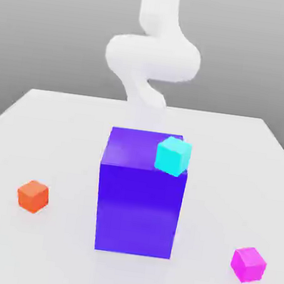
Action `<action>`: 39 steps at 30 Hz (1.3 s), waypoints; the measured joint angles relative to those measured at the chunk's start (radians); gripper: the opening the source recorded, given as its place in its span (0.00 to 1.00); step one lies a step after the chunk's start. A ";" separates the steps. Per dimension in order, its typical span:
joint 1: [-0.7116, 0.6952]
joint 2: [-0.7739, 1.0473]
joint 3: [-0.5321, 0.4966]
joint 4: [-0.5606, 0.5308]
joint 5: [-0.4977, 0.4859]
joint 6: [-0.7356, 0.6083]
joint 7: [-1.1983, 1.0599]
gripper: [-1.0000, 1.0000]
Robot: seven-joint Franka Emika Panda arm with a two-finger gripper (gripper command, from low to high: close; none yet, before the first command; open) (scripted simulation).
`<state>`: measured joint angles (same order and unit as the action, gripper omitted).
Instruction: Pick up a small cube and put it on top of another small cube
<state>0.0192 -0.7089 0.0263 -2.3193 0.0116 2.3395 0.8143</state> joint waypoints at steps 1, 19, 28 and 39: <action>0.008 0.039 0.013 -0.008 0.005 0.017 0.006 0.50; 0.164 0.695 0.242 -0.147 -0.064 0.301 0.219 0.50; 0.305 1.029 0.195 -0.177 -0.222 0.466 0.394 0.50; 0.342 1.105 0.152 -0.161 -0.261 0.525 0.426 0.00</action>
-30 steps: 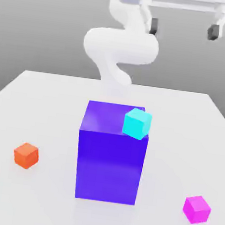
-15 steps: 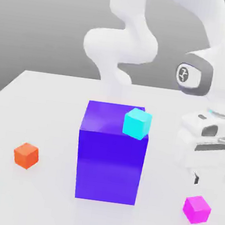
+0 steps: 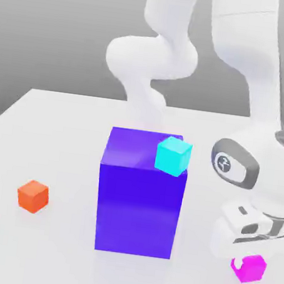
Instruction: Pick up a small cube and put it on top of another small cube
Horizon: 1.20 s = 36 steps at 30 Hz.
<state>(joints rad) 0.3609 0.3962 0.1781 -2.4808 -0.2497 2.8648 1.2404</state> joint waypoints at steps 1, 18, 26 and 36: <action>-0.014 -0.030 0.018 -0.007 0.015 -0.023 -0.012 0.00; -0.428 -0.112 -0.151 0.130 0.126 -0.195 -0.414 0.00; -0.679 -0.191 -0.307 0.080 0.223 -0.235 -0.594 0.00; -0.873 -0.074 -0.354 0.078 0.384 -0.147 -0.735 1.00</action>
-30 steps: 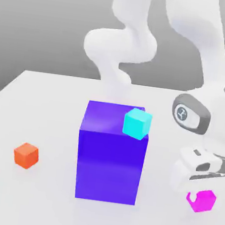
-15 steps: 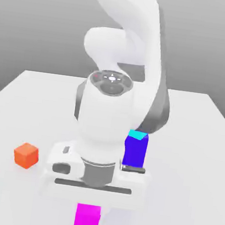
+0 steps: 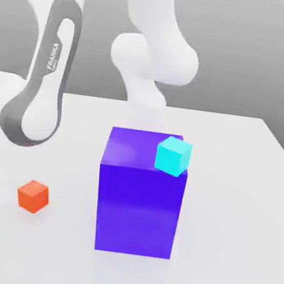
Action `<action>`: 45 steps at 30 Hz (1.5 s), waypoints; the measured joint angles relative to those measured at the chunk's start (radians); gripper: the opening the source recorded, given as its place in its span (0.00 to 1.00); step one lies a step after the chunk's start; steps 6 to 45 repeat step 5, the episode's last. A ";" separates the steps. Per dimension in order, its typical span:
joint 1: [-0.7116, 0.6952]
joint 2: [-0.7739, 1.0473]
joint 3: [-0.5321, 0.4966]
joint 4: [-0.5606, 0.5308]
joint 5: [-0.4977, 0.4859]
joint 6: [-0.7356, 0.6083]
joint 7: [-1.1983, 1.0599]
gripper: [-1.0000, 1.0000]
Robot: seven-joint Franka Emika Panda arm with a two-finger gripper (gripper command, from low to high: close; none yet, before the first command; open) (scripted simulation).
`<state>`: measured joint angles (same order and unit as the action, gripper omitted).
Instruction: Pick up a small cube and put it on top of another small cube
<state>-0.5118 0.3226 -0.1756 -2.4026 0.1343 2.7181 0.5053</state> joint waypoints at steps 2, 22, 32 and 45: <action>-0.006 0.012 0.002 0.001 0.007 0.010 -0.005 1.00; 0.003 -0.054 -0.016 -0.003 -0.022 -0.050 0.015 1.00; 0.003 -0.054 -0.016 -0.003 -0.022 -0.050 0.015 1.00; 0.003 -0.054 -0.016 -0.003 -0.022 -0.050 0.015 1.00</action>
